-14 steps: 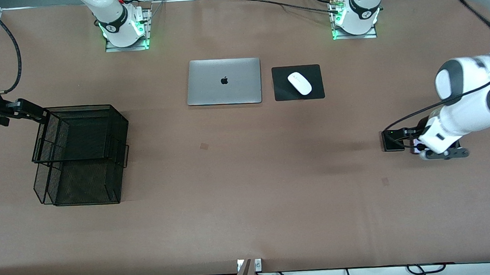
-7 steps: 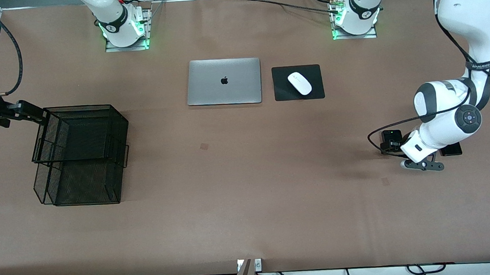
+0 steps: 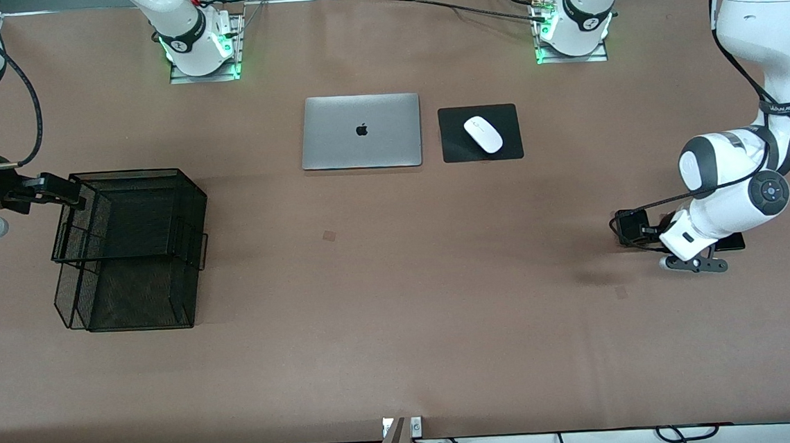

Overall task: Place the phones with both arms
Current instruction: 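Grasp the black flip phone with the left gripper while the right gripper rises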

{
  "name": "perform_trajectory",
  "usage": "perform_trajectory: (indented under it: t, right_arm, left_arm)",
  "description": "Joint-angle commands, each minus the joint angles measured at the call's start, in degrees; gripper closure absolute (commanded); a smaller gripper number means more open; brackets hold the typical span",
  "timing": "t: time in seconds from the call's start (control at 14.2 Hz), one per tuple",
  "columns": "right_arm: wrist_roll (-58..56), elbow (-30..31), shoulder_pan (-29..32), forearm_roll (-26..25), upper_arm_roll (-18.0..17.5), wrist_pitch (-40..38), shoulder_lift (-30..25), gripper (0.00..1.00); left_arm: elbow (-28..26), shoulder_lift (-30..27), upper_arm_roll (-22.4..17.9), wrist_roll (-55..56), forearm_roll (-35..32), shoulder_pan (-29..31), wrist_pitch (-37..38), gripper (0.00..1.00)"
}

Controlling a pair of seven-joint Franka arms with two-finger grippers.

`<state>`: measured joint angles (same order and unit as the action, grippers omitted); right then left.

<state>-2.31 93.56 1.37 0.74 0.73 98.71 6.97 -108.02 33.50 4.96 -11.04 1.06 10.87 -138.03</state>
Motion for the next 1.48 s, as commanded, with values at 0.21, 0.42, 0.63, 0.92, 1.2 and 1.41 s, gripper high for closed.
perform_trajectory:
  t: [0.21,0.42,0.63,0.92,1.2,1.41]
  right_arm:
    - [-0.2,-1.1,0.7,0.9,-0.7,-0.3,1.1,0.00]
    - [-0.1,-1.1,0.7,1.0,-0.7,0.3,2.5,0.00]
    - [-0.2,-1.2,0.5,1.0,-0.9,1.7,3.4,0.00]
    - [-0.4,-1.2,-2.8,0.8,-0.9,3.2,5.0,0.00]
    - [-0.1,-1.0,-3.1,0.7,-0.8,3.2,5.2,0.00]
    - [0.0,-1.0,-3.0,0.6,-0.8,3.2,5.8,0.00]
  left_arm:
    - [-3.4,-0.5,0.8,1.9,0.7,1.0,-1.2,0.00]
    - [-3.4,-0.5,0.8,1.6,0.5,1.0,-1.2,0.00]
    - [-3.6,-0.2,0.8,1.6,0.3,1.0,-1.5,0.00]
    - [-4.0,0.1,0.8,0.5,0.3,0.8,-2.2,0.00]
    - [-5.2,0.1,0.8,0.4,0.3,0.9,-4.2,0.12]
    - [-5.2,-0.2,0.8,0.2,0.3,0.9,-3.6,0.35]
